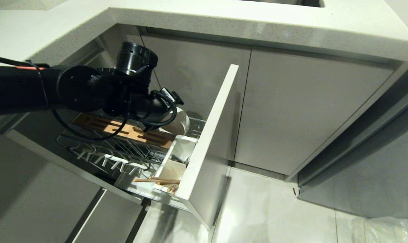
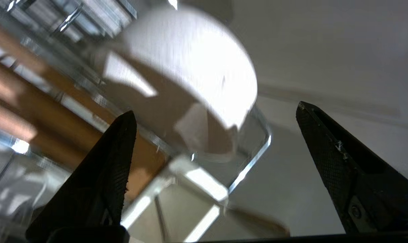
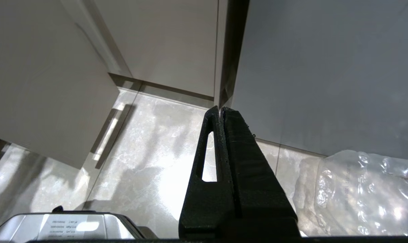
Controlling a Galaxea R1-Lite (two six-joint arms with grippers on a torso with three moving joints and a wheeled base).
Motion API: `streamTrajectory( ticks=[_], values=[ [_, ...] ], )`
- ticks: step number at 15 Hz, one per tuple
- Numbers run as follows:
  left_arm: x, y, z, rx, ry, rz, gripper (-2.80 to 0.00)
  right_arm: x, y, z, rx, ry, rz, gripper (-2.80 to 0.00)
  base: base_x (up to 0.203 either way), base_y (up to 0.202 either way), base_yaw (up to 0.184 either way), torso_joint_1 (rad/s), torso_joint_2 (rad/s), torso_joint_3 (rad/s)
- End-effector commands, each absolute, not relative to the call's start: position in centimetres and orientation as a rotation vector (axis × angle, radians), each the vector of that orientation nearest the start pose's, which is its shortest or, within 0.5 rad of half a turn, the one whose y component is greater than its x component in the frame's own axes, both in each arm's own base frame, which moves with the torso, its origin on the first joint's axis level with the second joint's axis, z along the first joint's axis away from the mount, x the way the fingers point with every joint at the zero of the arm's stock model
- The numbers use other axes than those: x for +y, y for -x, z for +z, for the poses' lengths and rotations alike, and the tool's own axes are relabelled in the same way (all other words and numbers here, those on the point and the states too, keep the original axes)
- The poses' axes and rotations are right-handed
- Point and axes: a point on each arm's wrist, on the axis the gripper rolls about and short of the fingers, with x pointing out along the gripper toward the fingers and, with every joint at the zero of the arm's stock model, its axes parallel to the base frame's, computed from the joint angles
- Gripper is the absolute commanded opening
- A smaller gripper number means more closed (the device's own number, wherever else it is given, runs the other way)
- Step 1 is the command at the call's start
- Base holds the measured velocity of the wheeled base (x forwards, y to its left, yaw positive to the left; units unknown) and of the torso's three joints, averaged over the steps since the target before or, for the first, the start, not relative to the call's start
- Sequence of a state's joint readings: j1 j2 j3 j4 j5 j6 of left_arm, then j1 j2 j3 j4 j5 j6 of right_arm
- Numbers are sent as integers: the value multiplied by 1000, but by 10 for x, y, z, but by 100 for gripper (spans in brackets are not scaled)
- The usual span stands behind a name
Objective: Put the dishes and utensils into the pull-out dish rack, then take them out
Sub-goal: Take the bowl out of the cupboard
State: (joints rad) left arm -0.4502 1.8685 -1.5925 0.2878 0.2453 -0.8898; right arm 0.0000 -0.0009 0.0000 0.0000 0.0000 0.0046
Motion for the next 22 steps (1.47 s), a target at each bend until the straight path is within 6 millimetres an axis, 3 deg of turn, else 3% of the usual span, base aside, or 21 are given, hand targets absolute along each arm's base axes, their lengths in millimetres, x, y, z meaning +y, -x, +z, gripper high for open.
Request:
streamTrajectory(
  ticks=[1,8,9,17,22],
  values=[
    [-150,-339,249,586,680,61,0,0,23,75,0,-5,0,-280,0,0,0,0,0,0],
    [-150,-357,248,577,681,25,0,0,23,75,0,-5,0,-280,0,0,0,0,0,0],
    [-149,-360,247,575,682,28,-280,0,23,75,0,-5,0,-280,0,0,0,0,0,0],
    [-148,-357,253,580,689,1,-280,0,23,75,0,-5,0,-280,0,0,0,0,0,0],
    [-145,-346,267,550,701,-17,-280,0,23,75,0,-5,0,-280,0,0,0,0,0,0]
  ],
)
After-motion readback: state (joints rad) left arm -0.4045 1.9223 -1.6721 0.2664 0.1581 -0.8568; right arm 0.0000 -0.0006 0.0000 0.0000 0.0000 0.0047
